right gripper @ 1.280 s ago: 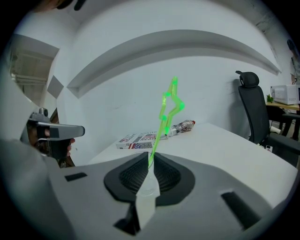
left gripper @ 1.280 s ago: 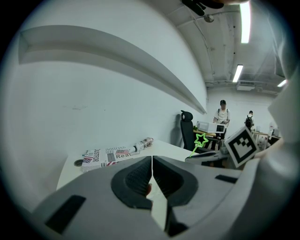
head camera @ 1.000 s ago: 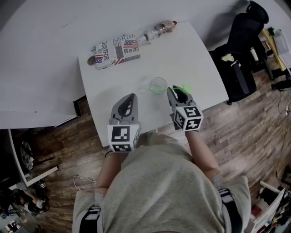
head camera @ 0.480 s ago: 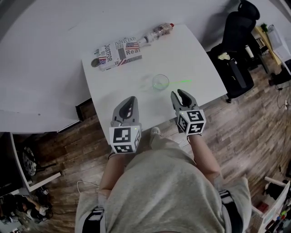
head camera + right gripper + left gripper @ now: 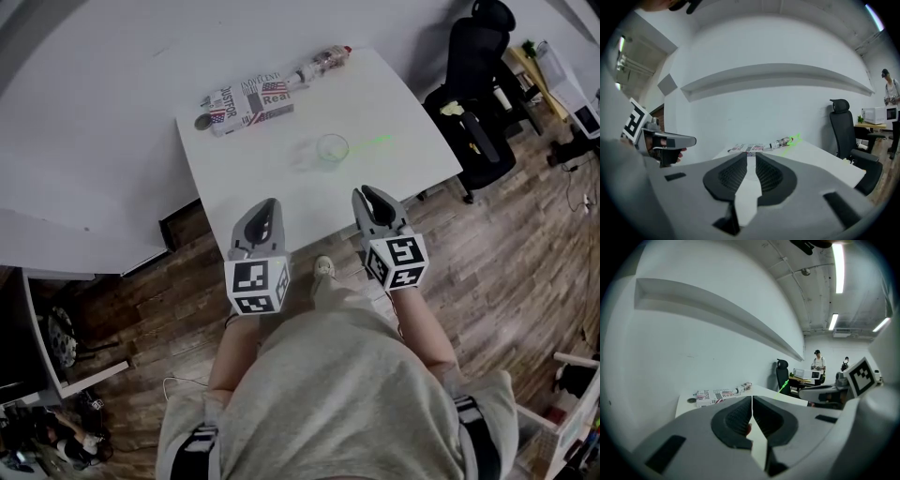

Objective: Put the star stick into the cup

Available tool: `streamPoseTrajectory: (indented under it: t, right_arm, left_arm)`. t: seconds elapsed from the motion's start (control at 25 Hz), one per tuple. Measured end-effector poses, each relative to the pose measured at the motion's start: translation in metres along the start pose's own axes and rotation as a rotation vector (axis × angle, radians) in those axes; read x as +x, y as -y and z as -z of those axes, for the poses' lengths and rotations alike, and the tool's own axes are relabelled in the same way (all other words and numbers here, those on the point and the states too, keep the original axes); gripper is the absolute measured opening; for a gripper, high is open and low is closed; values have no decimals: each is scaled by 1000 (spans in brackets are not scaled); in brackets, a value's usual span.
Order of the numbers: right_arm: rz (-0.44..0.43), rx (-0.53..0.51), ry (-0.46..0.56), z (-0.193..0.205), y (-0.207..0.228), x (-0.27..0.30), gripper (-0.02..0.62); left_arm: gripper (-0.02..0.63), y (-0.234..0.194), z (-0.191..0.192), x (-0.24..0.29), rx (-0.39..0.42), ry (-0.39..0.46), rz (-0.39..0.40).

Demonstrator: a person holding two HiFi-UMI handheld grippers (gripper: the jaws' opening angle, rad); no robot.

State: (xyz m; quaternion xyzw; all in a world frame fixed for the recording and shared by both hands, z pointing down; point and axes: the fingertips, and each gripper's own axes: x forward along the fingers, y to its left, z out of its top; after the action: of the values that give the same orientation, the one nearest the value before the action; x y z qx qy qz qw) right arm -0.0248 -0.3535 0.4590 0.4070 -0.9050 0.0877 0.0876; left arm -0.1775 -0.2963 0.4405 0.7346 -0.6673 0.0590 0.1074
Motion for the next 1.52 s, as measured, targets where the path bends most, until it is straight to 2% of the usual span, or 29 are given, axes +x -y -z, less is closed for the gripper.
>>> streamPoseTrajectory:
  t: [0.28, 0.88, 1.52]
  right_arm:
    - [-4, -8, 55, -9, -45, -53, 1]
    - [-28, -30, 103, 6, -116, -143, -2]
    - [-38, -69, 126, 4, -130, -158, -2]
  left_arm:
    - [9, 14, 11, -54, 9, 11, 19]
    - [9, 43, 33, -155, 21, 36, 33]
    - [8, 45, 31, -171, 32, 49, 31]
